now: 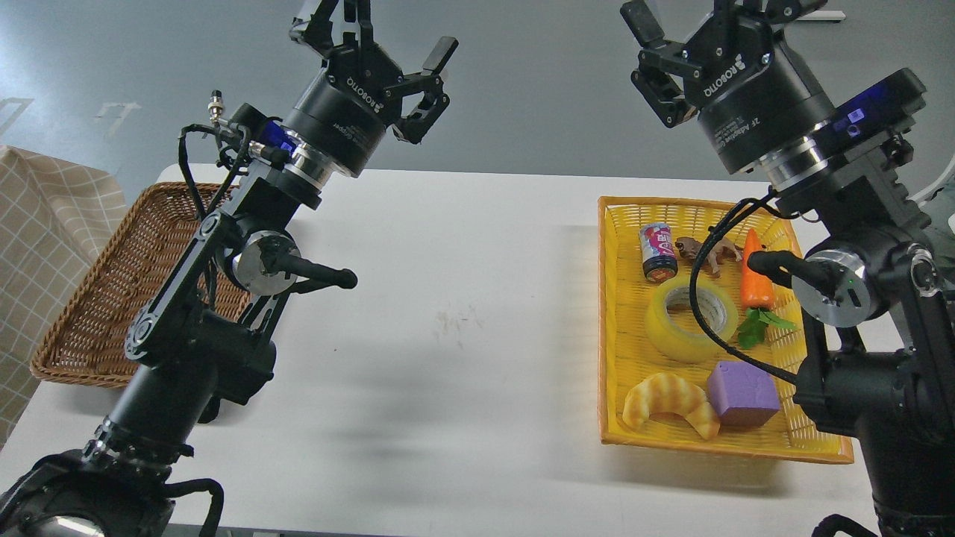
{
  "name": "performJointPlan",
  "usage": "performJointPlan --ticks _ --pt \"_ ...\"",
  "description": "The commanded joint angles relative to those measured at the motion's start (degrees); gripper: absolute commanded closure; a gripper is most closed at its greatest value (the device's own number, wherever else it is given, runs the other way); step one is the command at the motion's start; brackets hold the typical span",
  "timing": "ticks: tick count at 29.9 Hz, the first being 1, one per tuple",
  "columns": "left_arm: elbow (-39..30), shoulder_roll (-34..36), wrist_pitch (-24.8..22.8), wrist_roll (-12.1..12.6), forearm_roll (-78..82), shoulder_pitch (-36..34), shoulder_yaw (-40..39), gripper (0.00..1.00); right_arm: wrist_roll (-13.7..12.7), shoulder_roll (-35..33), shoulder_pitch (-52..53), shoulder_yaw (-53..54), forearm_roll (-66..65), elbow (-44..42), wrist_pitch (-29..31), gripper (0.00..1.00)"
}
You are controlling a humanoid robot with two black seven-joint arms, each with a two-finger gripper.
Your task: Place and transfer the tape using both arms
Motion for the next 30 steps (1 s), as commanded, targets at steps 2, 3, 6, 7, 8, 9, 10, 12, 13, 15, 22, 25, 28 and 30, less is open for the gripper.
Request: performJointPlan --ticks 2,3,6,7,8,9,10,12,13,15,22,25,28,30 --pt "0.0 0.0 0.2 -0.2 0.0 0.0 0.0 0.02 0.0 0.0 -0.1 0.0 0.0 -0.1 0.0 0.00" --pt "0.0 0.0 0.2 -0.3 0.2 0.0 0.0 0.02 0.0 0.1 -0.2 0.0 0.0 -0.1 0.0 0.00" --pt "0.0 0.0 0.2 -0.3 0.0 0.0 0.0 0.02 0.0 0.1 -0.3 -0.1 0.0 -0.2 0.0 0.00" --pt "0.0 0.0 0.2 -0.3 0.0 -0.1 0.0 0.02 0.0 0.1 -0.3 -0.1 0.0 -0.2 0.0 0.00" --pt "0.0 0.0 0.1 -0.3 0.0 0.0 0.0 0.02 0.0 0.1 -0.3 -0.1 0.0 -0.2 0.0 0.00" --pt "0.0 0.0 -0.1 -0.3 0.0 0.0 0.0 0.02 0.0 0.1 -0.3 -0.1 0.0 -0.2 0.0 0.00" --pt "0.0 0.0 -0.2 -0.3 -0.1 0.0 0.0 0.02 0.0 0.1 -0.3 -0.1 0.0 -0.2 0.0 0.00" --pt "0.0 0.0 -0.2 -0.3 -0.1 0.0 0.0 0.02 0.0 0.1 -0.3 -0.1 0.0 -0.2 0.0 0.00" --pt "0.0 0.0 -0.2 -0.3 -0.1 0.0 0.0 0.02 0.0 0.1 -0.3 -0.1 0.0 -0.2 0.0 0.00" --pt "0.1 0.0 -0.2 -0.3 -0.1 0.0 0.0 0.02 0.0 0.1 -0.3 -0.1 0.0 -0.1 0.0 0.00" --pt "0.7 0.3 -0.2 -0.2 0.0 -0.2 0.1 0.02 0.0 -0.2 0.7 -0.4 0.0 0.1 0.1 0.00" --pt "0.8 0.3 -0.1 -0.2 -0.1 -0.2 -0.1 0.02 0.4 0.0 0.5 -0.1 0.0 0.1 0.1 0.00" --pt "0.8 0.3 0.0 -0.2 0.0 -0.1 0.0 0.02 0.4 -0.3 0.4 0.2 0.0 0.0 0.0 0.00" --pt "0.8 0.0 0.3 -0.3 -0.1 -0.1 -0.1 0.02 0.4 -0.3 0.3 1.0 0.0 -0.1 0.0 0.00"
